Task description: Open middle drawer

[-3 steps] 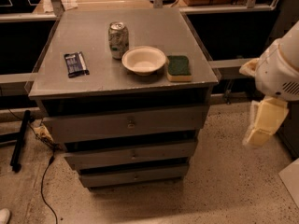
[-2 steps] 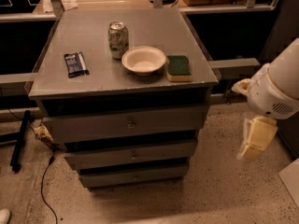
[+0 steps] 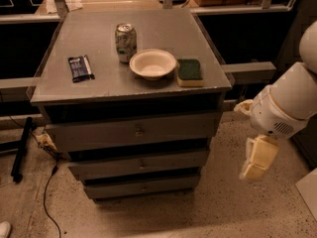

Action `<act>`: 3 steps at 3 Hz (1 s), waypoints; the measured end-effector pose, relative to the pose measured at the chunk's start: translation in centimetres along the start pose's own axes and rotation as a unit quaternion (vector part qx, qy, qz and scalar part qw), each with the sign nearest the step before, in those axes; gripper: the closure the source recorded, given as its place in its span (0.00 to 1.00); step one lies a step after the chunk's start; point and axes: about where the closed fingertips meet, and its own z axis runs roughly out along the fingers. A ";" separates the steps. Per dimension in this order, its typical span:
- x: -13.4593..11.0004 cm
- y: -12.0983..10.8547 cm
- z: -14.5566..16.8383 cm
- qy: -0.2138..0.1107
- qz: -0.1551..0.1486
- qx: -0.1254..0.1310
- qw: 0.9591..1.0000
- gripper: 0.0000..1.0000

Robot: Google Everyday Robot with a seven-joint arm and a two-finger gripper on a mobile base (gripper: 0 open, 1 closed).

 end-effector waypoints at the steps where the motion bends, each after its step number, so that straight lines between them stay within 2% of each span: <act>1: 0.5 1.1 1.9 -0.006 0.019 -0.017 1.000 0.00; 2: 3.0 3.9 6.8 0.009 0.038 -0.029 0.999 0.00; 3: 3.2 3.8 12.3 0.004 0.033 -0.046 0.998 0.00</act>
Offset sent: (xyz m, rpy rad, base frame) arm -0.0700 -0.0048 -0.1354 -0.0204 0.1474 -0.0980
